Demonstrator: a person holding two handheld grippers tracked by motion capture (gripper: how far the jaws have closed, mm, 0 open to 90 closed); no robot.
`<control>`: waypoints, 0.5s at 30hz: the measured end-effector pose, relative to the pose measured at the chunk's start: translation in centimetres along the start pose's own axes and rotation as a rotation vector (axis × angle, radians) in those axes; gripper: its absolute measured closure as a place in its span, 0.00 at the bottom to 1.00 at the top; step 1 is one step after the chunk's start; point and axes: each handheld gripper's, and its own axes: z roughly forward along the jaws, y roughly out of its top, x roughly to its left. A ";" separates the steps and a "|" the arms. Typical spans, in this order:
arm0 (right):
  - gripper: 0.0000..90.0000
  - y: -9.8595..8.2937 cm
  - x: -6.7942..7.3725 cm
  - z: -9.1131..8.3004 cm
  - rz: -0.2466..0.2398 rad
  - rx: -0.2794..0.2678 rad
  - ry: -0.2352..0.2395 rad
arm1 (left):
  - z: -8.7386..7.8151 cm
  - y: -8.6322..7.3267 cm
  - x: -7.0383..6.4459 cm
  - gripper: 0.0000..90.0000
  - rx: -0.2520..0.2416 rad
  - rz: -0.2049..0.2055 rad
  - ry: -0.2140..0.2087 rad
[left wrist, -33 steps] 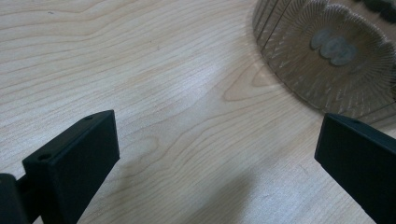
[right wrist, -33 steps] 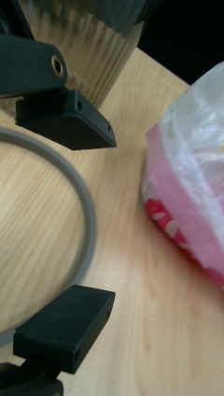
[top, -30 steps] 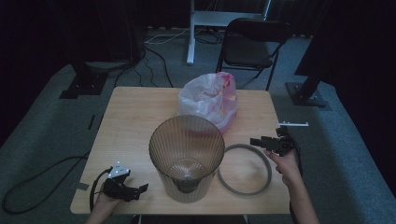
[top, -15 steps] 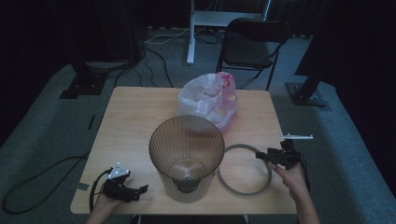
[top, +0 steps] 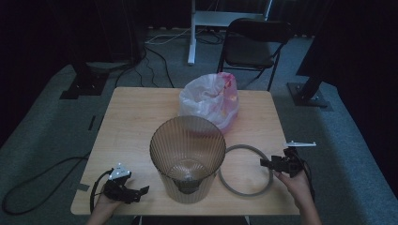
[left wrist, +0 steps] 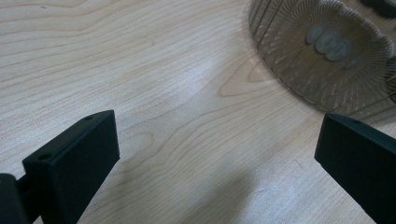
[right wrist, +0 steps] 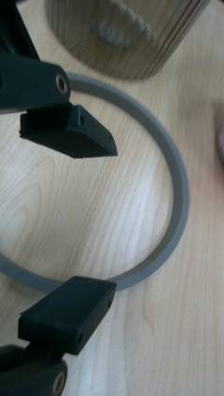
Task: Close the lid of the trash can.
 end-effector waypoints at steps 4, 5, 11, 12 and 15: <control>0.30 -0.5 -0.3 0.5 -0.002 0.014 -0.063 | 0.0 0.0 0.1 0.00 0.000 -0.001 -0.001; 0.30 -0.6 -0.4 0.6 0.000 0.015 -0.081 | 0.0 0.0 0.0 0.00 0.000 -0.003 -0.002; 0.38 -1.2 -0.6 1.5 -0.038 0.057 -0.172 | 0.0 0.0 0.0 0.00 0.005 0.004 -0.003; 0.41 -1.2 -0.5 1.7 -0.045 0.071 -0.180 | 0.0 0.0 0.0 0.00 0.006 0.005 -0.001; 0.45 -1.4 -0.3 2.3 -0.075 0.102 -0.218 | 0.0 0.0 0.0 0.00 0.006 0.004 0.001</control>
